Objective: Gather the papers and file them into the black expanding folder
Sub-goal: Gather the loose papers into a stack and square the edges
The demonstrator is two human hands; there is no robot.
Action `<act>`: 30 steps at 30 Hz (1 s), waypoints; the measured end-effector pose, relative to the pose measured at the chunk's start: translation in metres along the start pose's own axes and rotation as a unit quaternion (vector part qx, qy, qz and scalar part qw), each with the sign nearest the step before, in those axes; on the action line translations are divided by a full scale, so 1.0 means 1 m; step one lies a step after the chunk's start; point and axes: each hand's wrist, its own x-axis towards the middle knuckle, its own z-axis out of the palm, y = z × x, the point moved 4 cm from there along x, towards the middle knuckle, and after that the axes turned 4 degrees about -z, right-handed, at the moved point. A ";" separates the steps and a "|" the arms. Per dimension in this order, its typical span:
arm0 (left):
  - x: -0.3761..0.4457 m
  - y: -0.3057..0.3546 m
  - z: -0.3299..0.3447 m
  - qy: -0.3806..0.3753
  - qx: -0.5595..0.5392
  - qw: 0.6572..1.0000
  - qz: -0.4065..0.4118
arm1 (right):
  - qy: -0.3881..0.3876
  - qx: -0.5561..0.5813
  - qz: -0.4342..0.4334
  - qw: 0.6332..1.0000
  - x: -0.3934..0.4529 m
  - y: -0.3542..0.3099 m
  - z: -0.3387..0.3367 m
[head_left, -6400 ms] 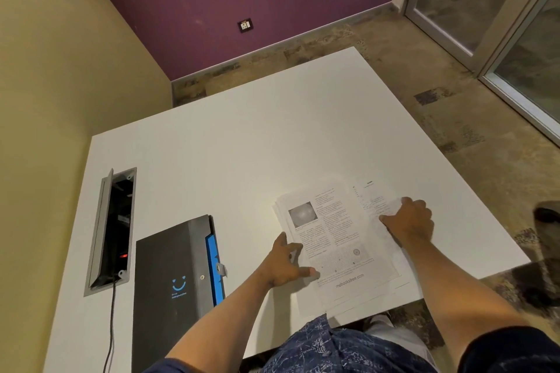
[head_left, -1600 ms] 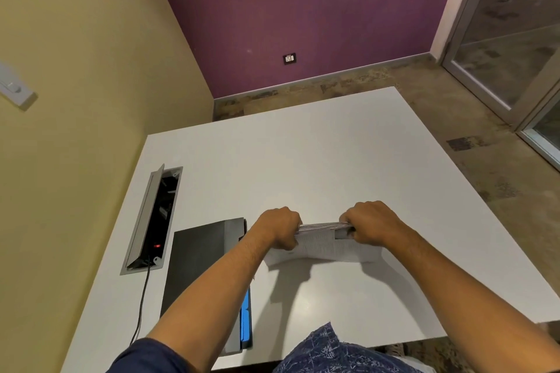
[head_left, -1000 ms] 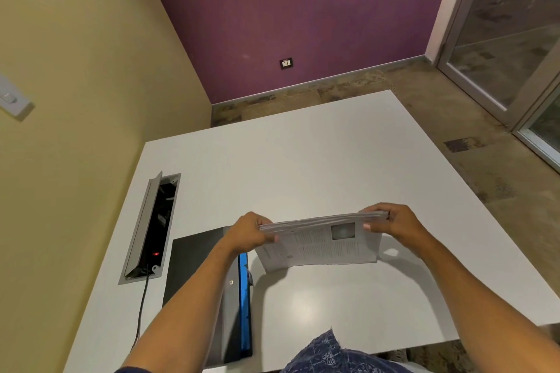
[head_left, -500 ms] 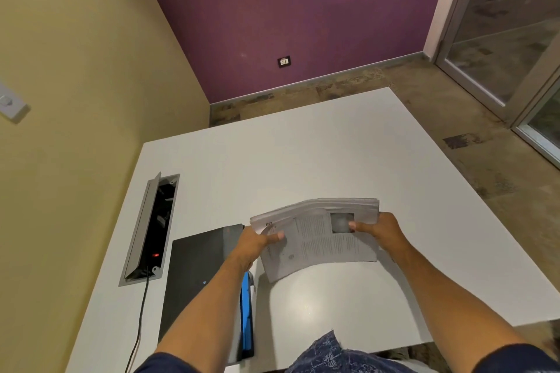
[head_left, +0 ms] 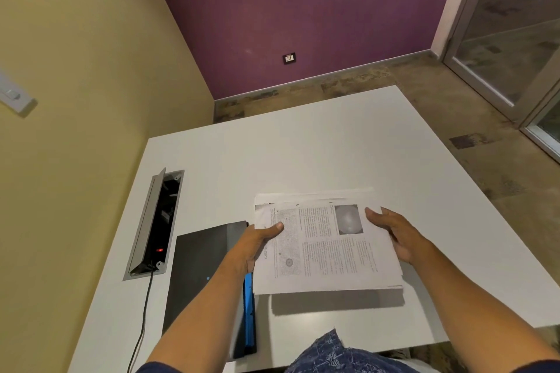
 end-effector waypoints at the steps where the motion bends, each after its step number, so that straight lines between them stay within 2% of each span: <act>1: 0.001 0.000 -0.002 -0.011 -0.018 1.000 -0.011 | -0.011 0.008 0.011 1.000 -0.002 0.000 0.001; 4: 0.006 0.000 0.004 -0.033 -0.044 0.998 -0.043 | -0.057 -0.051 0.019 0.997 0.000 0.005 0.009; 7: 0.009 0.007 0.004 0.008 0.016 0.999 -0.031 | -0.035 -0.091 0.003 0.995 0.001 0.006 0.008; 9: 0.011 0.011 -0.001 0.034 0.012 0.999 -0.013 | -0.027 -0.060 0.010 0.998 -0.003 0.009 0.000; 12: 0.015 0.010 -0.004 0.067 -0.054 0.996 0.004 | 0.006 -0.001 0.015 1.000 -0.009 0.014 -0.010; 16: 0.018 -0.002 0.006 0.129 -0.140 0.981 0.021 | 0.037 0.160 -0.002 0.986 -0.008 0.021 -0.007; 18: 0.021 -0.008 0.015 0.141 -0.157 0.977 0.026 | 0.042 0.181 -0.015 0.982 -0.007 0.023 0.002; 21: 0.021 -0.013 0.036 0.130 -0.159 0.979 0.014 | 0.064 0.123 -0.037 0.990 -0.001 0.030 0.023; 27: 0.017 -0.028 0.066 0.085 -0.146 0.985 -0.021 | 0.190 0.076 -0.104 0.973 0.015 0.046 0.036; 30: 0.013 -0.033 0.057 0.082 -0.119 0.989 -0.024 | 0.193 0.038 -0.117 0.973 0.013 0.043 0.035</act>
